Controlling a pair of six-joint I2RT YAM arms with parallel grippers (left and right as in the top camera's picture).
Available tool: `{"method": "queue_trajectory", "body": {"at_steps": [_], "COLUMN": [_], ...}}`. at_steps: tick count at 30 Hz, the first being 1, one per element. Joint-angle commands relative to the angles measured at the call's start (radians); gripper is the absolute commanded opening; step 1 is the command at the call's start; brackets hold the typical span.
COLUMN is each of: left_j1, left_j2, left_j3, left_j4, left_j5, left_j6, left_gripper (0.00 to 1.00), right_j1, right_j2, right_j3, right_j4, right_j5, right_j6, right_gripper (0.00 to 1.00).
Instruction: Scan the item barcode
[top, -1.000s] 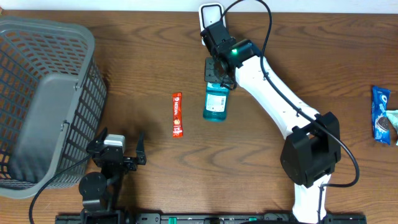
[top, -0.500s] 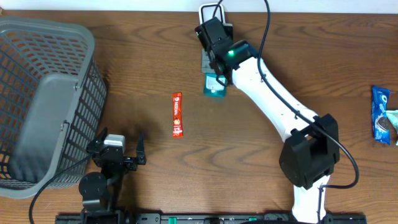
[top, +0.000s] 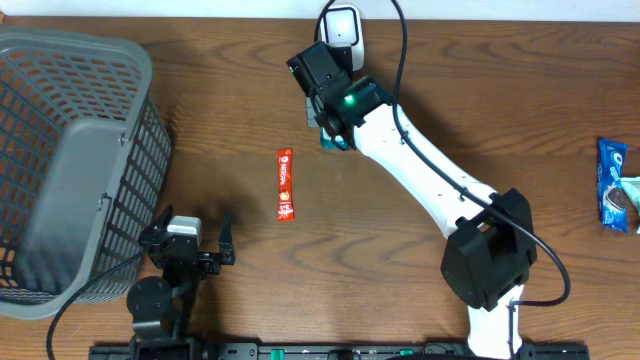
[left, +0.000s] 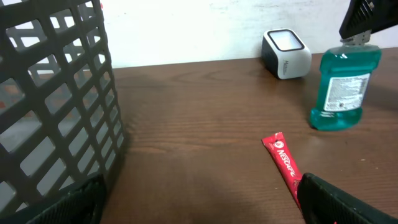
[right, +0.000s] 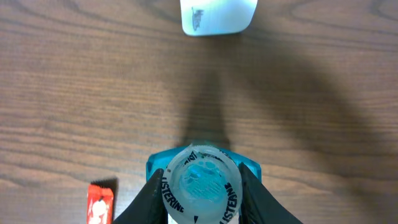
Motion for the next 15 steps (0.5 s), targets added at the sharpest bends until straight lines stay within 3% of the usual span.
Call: {"method": "queue_trajectory", "body": {"at_steps": [1, 9, 12, 15], "left_j1": [-0.004, -0.004, -0.004, -0.004], "left_j2": [-0.002, -0.002, -0.002, -0.002], "left_j3": [-0.016, -0.016, -0.016, -0.016], "left_j4": [-0.026, -0.026, -0.026, -0.026], "left_j5": [0.005, 0.005, 0.005, 0.005], "left_j6": [0.013, 0.013, 0.013, 0.013], "left_gripper": [0.98, 0.98, 0.98, 0.98], "right_j1": [0.01, 0.01, 0.01, 0.01], "right_j2": [-0.047, -0.047, -0.047, -0.047], "right_j3": [0.032, 0.032, 0.032, 0.032], "right_j4": [-0.014, -0.067, -0.075, -0.08], "right_j5": [0.036, -0.026, -0.029, -0.029], "right_j6": [0.02, 0.031, 0.032, 0.032], "right_gripper": [0.22, 0.26, 0.38, 0.43]}}
